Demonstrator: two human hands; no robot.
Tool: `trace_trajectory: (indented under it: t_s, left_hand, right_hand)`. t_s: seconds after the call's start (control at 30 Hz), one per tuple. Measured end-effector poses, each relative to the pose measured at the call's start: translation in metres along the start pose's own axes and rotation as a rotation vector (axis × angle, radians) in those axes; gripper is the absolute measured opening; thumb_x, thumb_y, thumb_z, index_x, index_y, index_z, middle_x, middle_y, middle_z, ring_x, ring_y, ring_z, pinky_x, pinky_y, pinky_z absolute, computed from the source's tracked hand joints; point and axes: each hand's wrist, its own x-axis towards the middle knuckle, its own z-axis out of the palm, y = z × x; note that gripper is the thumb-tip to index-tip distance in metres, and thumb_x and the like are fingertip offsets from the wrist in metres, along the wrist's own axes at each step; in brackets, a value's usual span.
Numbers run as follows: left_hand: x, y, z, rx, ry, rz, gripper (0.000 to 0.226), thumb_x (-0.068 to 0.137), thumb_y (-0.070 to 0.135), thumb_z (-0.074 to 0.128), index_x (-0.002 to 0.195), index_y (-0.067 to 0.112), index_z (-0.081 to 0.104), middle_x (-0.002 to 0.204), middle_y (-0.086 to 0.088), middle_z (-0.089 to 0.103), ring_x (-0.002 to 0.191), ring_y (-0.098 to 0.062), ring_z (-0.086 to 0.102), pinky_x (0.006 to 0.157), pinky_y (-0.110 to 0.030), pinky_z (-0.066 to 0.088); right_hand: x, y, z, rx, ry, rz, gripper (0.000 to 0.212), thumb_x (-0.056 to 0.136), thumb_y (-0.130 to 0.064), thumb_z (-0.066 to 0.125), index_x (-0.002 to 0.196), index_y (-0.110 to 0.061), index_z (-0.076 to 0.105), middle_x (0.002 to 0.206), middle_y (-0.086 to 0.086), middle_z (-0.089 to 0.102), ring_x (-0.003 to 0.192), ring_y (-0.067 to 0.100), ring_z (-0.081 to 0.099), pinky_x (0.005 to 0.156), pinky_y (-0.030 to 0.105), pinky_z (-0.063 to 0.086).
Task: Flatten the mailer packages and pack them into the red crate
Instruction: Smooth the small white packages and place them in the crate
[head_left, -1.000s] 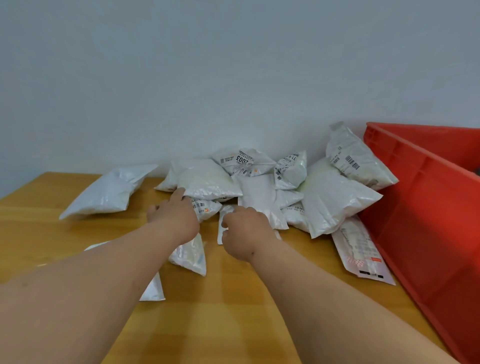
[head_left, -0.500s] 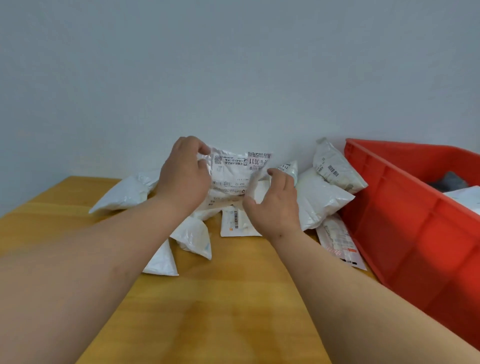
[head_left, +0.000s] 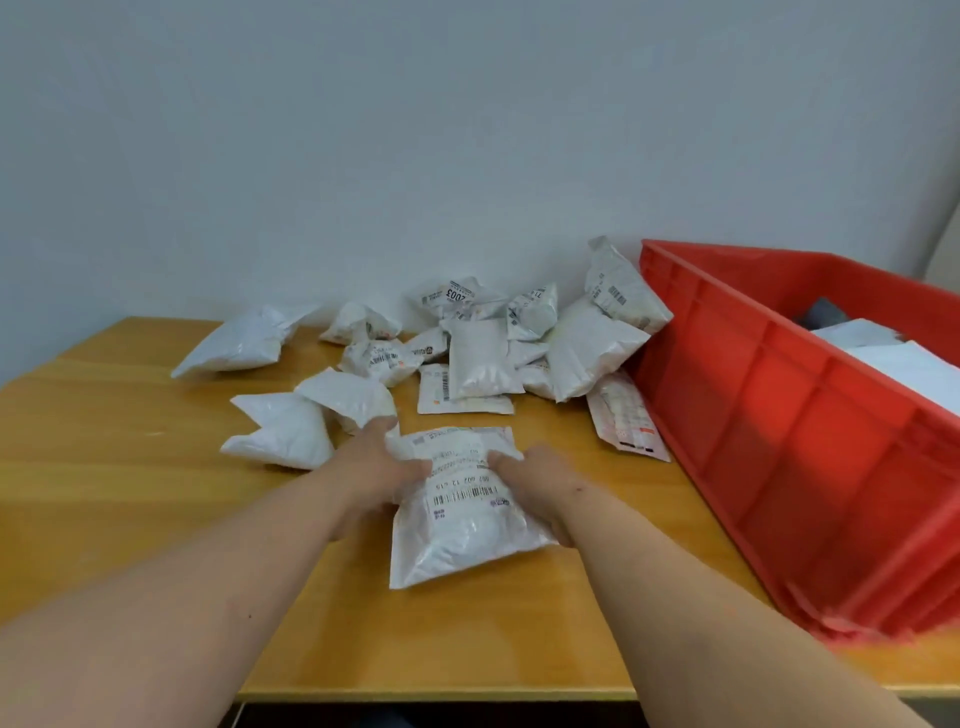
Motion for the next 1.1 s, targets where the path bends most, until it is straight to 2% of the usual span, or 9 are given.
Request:
trace_trajectory:
  t_s: [0.07,0.17,0.27,0.4,0.5,0.57,0.8,1.1]
  left_hand:
    - [0.001,-0.015,0.015,0.270,0.070,0.041,0.071,0.091,0.031,0.067,0.151,0.029,0.029,0.152,-0.005,0.037,0.132,-0.026,0.044,0.104,-0.038,0.044]
    - [0.001,-0.022,0.030,0.643,0.124,0.158,0.055,0.101,0.032,0.047,0.153,0.033,0.026,0.160,-0.008,0.017,0.145,-0.028,0.021,0.117,-0.037,0.025]
    - [0.000,-0.020,0.039,0.940,0.071,0.297,0.054,0.104,0.027,0.034,0.155,0.031,0.016,0.164,-0.004,-0.009,0.150,-0.027,-0.003,0.122,-0.039,0.013]
    - [-0.006,-0.024,0.046,1.024,-0.059,0.303,0.059,0.104,0.043,0.013,0.157,0.019,0.001,0.164,0.002,-0.009,0.150,-0.018,-0.012,0.122,-0.044,-0.001]
    - [-0.011,-0.031,0.048,1.111,-0.080,0.274,0.061,0.103,0.047,0.007,0.155,0.023,-0.015,0.162,0.006,-0.019,0.149,-0.015,-0.016,0.121,-0.046,-0.007]
    - [-0.012,-0.033,0.049,1.129,-0.082,0.254,0.060,0.103,0.046,0.006,0.153,0.025,-0.020,0.161,0.007,-0.022,0.149,-0.015,-0.016,0.121,-0.047,-0.006]
    - [-0.009,-0.030,0.051,1.131,-0.137,0.211,0.058,0.103,0.045,0.006,0.154,0.027,-0.017,0.161,0.008,-0.021,0.150,-0.014,-0.014,0.121,-0.049,-0.001]
    - [-0.006,-0.027,0.051,1.189,-0.157,0.211,0.057,0.104,0.044,0.009,0.156,0.026,-0.008,0.164,0.007,-0.010,0.151,-0.014,-0.006,0.120,-0.048,0.007]
  right_hand:
    - [-0.004,0.013,0.011,-0.225,0.050,-0.028,0.058,0.103,-0.043,0.043,0.150,-0.012,0.028,0.147,0.013,0.040,0.127,0.033,0.047,0.091,0.037,0.042]
    - [-0.009,0.019,0.019,-0.518,0.200,-0.248,0.048,0.102,-0.028,0.035,0.149,-0.020,0.030,0.154,0.010,0.028,0.135,0.032,0.033,0.109,0.044,0.035]
    - [-0.010,0.022,0.021,-0.673,0.147,-0.475,0.055,0.103,-0.028,0.031,0.157,-0.021,0.020,0.166,0.003,0.007,0.151,0.024,0.008,0.122,0.044,0.013]
    - [-0.009,0.034,0.027,-0.775,0.061,-0.454,0.062,0.104,-0.043,0.020,0.159,-0.018,0.004,0.166,0.004,-0.007,0.153,0.019,-0.009,0.124,0.044,-0.001]
    - [-0.011,0.041,0.033,-0.813,0.071,-0.455,0.066,0.103,-0.046,0.019,0.158,-0.017,-0.005,0.165,0.003,-0.015,0.152,0.018,-0.016,0.123,0.043,-0.006]
    - [-0.010,0.043,0.037,-0.797,0.075,-0.451,0.067,0.103,-0.046,0.020,0.158,-0.017,-0.006,0.165,0.003,-0.016,0.151,0.017,-0.017,0.123,0.041,-0.007]
    - [-0.005,0.044,0.040,-0.751,0.045,-0.440,0.068,0.102,-0.044,0.024,0.159,-0.014,0.000,0.166,0.004,-0.008,0.152,0.017,-0.011,0.124,0.038,-0.003]
    - [0.002,0.044,0.042,-0.789,0.031,-0.433,0.068,0.102,-0.047,0.023,0.158,-0.012,0.009,0.167,0.007,0.003,0.153,0.019,-0.001,0.124,0.040,0.004]
